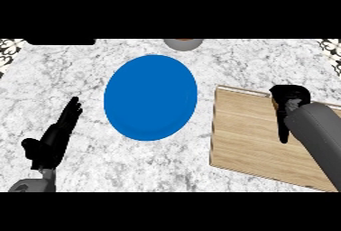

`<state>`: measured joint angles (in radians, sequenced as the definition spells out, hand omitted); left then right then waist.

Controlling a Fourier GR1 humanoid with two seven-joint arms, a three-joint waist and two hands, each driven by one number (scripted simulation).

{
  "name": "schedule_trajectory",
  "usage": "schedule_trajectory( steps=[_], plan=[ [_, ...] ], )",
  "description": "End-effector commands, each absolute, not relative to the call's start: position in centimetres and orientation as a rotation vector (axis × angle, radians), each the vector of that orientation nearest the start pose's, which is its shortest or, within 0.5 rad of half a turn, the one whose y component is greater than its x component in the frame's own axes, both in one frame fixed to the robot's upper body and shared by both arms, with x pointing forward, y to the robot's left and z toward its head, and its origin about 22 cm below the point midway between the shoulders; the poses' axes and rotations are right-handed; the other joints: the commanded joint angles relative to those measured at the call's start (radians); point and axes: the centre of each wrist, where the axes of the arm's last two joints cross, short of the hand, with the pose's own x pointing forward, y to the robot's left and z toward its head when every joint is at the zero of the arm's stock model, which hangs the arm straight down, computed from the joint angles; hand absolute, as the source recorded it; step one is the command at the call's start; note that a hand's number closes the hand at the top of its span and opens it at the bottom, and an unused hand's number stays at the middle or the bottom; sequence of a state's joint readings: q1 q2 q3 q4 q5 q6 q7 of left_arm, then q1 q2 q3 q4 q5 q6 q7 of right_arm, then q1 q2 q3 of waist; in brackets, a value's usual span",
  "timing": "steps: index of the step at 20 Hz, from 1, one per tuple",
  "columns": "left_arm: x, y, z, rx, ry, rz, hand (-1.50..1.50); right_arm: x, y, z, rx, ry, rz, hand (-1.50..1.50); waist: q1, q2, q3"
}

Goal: Pick the pear from the tray and place it in the plate

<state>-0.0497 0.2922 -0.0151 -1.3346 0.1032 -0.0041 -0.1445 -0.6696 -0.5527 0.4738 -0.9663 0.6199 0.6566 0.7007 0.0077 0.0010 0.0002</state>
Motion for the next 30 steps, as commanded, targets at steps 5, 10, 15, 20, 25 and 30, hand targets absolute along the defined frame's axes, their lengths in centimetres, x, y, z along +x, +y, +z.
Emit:
schedule_trajectory(
  steps=[5,10,15,20,25,30],
  plan=[
    [26.7,30.6,-0.9,0.141,-1.521,-0.138,0.0,36.7,-26.6,3.4,-0.774,-0.286,1.44,1.5,-0.007,0.0,0.0],
    [24.9,29.9,-2.2,0.137,-1.524,-0.155,0.0,37.1,-27.3,2.8,-0.77,-0.32,1.457,1.5,0.003,0.001,0.0],
    [24.5,31.8,-2.6,0.184,-1.493,-0.098,0.0,35.6,-23.5,3.3,-0.86,-0.58,1.101,1.5,-0.075,-0.025,-0.001],
    [22.8,32.8,-3.3,0.24,-1.456,-0.052,0.0,32.9,-21.1,3.5,-0.97,-0.809,0.778,1.5,-0.146,-0.063,-0.001],
    [22.1,33.4,-3.7,0.246,-1.448,-0.051,0.0,27.9,-14.9,4.7,-1.001,-1.017,0.636,1.5,-0.13,-0.051,-0.004],
    [22.4,33.6,-3.2,0.233,-1.453,-0.063,0.0,21.8,-11.8,7.8,-1.095,-1.127,0.581,1.5,-0.108,-0.039,-0.005]
  ],
)
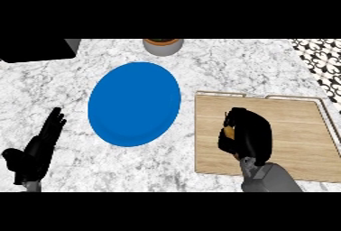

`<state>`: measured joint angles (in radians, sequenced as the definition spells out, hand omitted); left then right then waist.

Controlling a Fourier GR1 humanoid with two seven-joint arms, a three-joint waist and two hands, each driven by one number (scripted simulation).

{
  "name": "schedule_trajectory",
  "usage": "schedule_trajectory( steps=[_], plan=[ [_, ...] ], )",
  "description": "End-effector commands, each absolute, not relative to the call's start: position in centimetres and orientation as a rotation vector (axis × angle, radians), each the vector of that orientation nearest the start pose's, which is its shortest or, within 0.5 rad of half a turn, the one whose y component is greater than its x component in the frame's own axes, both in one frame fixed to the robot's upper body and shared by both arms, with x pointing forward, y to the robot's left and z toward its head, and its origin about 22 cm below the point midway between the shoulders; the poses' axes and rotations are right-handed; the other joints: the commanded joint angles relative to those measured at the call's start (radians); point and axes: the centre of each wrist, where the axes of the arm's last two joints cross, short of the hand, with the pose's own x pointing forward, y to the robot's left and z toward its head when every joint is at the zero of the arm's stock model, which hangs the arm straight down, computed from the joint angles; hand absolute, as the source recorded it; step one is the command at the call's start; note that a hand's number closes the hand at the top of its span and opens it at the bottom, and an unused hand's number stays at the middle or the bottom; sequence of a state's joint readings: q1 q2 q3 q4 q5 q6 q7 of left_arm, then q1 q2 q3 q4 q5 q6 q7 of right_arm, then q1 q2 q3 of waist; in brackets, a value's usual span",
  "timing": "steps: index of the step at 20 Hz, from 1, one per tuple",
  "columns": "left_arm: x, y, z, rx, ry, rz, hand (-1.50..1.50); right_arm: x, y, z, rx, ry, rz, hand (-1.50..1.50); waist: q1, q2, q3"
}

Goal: Pick the pear from the tray and place it in the plate

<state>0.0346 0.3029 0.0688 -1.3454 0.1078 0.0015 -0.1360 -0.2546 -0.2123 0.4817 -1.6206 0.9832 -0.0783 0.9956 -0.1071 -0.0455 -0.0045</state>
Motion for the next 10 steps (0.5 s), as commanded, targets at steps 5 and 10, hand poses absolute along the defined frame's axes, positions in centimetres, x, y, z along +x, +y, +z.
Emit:
schedule_trajectory(
  steps=[5,10],
  plan=[
    [23.0,32.5,-3.4,0.209,-1.469,-0.091,0.0,17.2,-9.6,12.3,-1.229,-1.271,0.45,1.5,0.036,0.018,0.0],
    [24.6,31.1,-2.6,0.185,-1.505,-0.121,0.0,14.7,-6.5,14.8,-1.402,-1.33,0.381,1.5,0.082,0.036,0.001]
  ],
)
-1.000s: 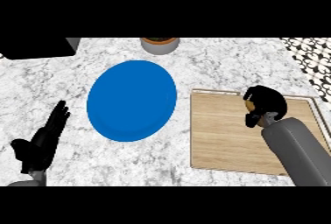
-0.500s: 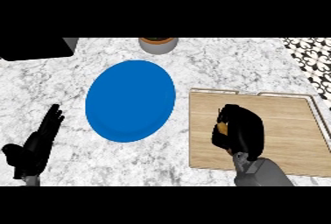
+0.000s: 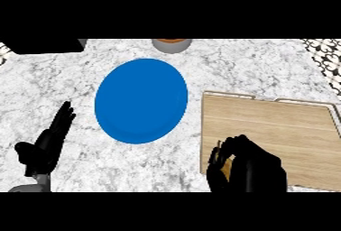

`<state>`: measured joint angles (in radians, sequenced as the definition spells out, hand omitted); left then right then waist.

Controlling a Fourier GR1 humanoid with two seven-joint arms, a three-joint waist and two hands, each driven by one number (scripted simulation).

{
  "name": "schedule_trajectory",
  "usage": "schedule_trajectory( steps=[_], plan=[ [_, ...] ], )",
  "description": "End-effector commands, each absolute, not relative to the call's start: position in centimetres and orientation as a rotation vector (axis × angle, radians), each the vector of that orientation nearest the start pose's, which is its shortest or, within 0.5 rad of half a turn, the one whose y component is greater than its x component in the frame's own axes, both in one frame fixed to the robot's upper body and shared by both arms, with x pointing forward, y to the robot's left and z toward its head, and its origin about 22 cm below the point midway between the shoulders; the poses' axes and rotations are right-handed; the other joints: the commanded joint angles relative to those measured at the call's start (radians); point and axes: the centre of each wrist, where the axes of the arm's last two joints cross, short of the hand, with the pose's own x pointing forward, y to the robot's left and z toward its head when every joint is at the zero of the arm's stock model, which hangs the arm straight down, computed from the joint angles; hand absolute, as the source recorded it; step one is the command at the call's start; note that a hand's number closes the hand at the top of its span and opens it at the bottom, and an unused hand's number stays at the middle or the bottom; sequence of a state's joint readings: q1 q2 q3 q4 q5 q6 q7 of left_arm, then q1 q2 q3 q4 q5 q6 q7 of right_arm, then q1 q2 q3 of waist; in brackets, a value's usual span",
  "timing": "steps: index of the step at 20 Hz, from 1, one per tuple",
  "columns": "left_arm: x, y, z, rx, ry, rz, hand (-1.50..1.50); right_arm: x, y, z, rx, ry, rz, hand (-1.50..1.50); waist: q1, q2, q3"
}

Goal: Pick the pear from the tray and place it in the plate

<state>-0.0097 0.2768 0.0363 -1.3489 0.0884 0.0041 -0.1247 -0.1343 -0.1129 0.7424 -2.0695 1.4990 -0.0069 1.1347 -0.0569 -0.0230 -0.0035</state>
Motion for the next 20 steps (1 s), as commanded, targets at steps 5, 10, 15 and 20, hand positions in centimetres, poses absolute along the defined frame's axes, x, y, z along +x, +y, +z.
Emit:
schedule_trajectory(
  steps=[5,10,15,20],
  plan=[
    [26.2,30.4,-1.8,0.15,-1.522,-0.137,0.0,13.9,-4.8,16.1,-1.393,-1.372,0.386,1.5,0.058,0.02,0.001],
    [25.5,30.9,-1.8,0.152,-1.525,-0.163,0.0,16.3,-4.4,16.7,-1.364,-1.379,0.418,1.5,0.075,0.023,0.002],
    [25.7,29.8,-2.6,0.149,-1.526,-0.162,0.0,20.4,-3.7,16.8,-1.27,-1.373,0.461,1.5,0.083,0.028,0.002],
    [25.7,28.8,-1.9,0.113,-1.534,-0.203,0.0,24.3,-1.8,16.9,-1.225,-1.379,0.449,1.5,0.111,0.03,0.002]
  ],
)
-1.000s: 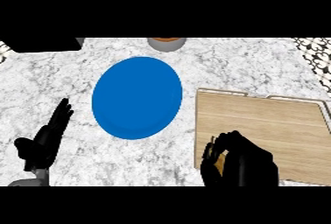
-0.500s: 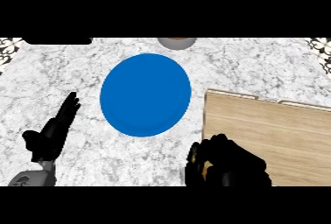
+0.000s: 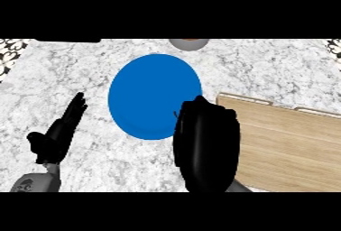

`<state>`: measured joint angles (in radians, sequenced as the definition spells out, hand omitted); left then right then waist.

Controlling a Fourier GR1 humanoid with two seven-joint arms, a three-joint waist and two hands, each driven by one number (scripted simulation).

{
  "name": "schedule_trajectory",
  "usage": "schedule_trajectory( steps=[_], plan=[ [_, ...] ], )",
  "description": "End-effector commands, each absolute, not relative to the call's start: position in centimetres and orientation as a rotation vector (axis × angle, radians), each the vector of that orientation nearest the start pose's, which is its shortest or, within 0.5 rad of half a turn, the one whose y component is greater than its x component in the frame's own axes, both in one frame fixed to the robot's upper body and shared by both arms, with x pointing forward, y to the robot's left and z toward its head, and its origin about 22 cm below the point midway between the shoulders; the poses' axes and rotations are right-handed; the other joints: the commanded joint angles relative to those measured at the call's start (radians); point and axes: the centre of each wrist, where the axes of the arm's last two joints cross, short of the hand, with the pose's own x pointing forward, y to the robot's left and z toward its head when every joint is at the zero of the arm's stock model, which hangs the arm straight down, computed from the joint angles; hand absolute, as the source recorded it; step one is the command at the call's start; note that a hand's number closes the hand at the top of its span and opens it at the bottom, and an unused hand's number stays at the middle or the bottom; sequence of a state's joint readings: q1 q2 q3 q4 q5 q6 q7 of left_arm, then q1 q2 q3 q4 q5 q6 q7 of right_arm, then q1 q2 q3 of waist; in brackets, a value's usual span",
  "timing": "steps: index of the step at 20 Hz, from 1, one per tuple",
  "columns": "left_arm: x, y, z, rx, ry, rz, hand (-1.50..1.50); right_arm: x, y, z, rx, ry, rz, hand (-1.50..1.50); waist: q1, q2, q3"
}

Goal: Pick the pear from the tray and place it in the plate

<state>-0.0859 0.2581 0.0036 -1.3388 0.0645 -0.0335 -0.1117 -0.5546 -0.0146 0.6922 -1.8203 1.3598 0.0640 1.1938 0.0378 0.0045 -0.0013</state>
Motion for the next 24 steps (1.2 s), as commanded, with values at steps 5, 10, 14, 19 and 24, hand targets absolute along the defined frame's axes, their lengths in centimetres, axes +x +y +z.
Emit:
schedule_trajectory(
  steps=[5,10,14,19,24],
  plan=[
    [26.0,28.0,-1.9,0.117,-1.55,-0.176,0.0,29.2,-1.3,15.7,-1.206,-1.378,0.462,1.5,0.018,0.005,0.001],
    [27.7,28.0,-0.9,0.099,-1.536,-0.218,0.0,31.6,0.0,14.7,-1.197,-1.343,0.448,1.5,0.035,0.01,0.001],
    [26.4,29.0,-1.9,0.091,-1.532,-0.211,0.0,33.0,-2.5,13.5,-1.131,-1.366,0.22,-1.5,0.046,0.016,0.002],
    [27.5,27.7,-1.5,0.088,-1.543,-0.213,0.0,35.1,-2.8,12.6,-1.106,-1.277,0.177,-1.5,0.051,0.018,0.001],
    [27.6,28.0,-1.1,0.095,-1.544,-0.208,0.0,35.8,-3.4,12.8,-1.045,-1.366,0.014,-1.5,0.044,0.013,0.002]
  ],
)
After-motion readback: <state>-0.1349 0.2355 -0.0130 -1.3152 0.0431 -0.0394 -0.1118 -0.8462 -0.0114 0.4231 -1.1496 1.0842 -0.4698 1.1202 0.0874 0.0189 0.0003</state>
